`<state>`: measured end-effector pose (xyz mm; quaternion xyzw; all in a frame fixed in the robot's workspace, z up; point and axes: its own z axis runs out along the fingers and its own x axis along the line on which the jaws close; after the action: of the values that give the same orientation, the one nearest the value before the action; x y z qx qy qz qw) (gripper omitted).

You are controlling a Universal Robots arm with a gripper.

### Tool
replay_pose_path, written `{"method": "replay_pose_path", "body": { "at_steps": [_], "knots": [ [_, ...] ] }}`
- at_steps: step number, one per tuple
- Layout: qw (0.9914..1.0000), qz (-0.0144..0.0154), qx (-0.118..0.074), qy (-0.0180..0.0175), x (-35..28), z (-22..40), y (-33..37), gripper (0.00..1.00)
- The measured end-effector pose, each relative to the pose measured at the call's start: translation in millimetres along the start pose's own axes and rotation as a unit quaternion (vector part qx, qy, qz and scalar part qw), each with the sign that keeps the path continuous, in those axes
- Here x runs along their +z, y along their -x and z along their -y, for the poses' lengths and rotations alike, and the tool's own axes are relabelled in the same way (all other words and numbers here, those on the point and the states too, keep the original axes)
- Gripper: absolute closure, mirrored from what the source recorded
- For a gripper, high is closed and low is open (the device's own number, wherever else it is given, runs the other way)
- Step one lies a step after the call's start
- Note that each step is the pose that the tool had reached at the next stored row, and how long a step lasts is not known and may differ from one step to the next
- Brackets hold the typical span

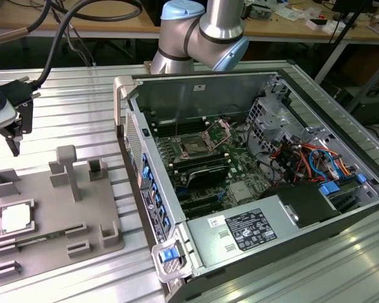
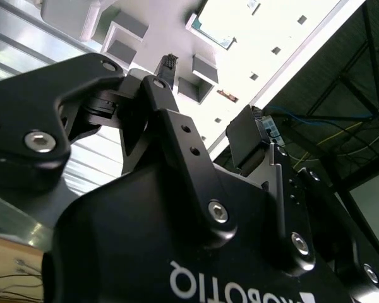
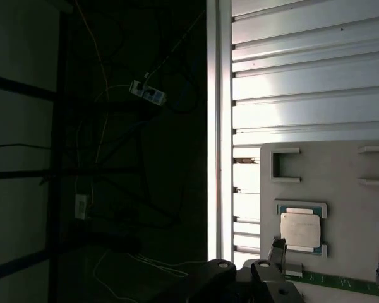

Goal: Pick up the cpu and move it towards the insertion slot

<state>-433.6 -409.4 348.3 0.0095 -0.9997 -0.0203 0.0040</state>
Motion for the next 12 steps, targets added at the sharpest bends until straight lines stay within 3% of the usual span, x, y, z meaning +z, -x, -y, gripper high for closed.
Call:
{"method": "replay_pose_path", "body": {
  "at_steps": [7, 12],
  "knots": [
    [1.00000, 0.0001, 0.000, 0.0001, 0.5, 0.0, 0.0, 0.40],
    [0.99999, -0.0001, 0.000, 0.0051, 5.8, 0.2, 0.0, 0.40]
  ]
}}
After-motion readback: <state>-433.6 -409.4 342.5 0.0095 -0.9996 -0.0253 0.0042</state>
